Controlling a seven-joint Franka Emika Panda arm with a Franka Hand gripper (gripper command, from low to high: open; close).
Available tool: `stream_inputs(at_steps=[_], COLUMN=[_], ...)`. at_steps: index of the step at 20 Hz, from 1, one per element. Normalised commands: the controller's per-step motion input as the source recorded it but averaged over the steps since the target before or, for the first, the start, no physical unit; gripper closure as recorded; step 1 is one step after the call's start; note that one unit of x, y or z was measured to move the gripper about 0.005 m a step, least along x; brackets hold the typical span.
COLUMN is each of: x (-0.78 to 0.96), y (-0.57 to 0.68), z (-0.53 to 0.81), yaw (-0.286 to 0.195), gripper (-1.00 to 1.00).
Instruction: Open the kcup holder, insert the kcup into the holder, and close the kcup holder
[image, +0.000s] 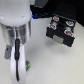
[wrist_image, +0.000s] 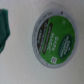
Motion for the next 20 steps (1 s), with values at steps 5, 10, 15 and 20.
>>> stream_inputs(at_steps=[5,10,15,20], x=[0.06,0.01,0.0,0.09], y=[0.06,0.21,0.23,0.16], z=[-0.04,-0.11,-0.09,-0.09], yaw=[-0.021,0.0,0.0,0.0], gripper=[-1.0,-1.0,-1.0,-1.0])
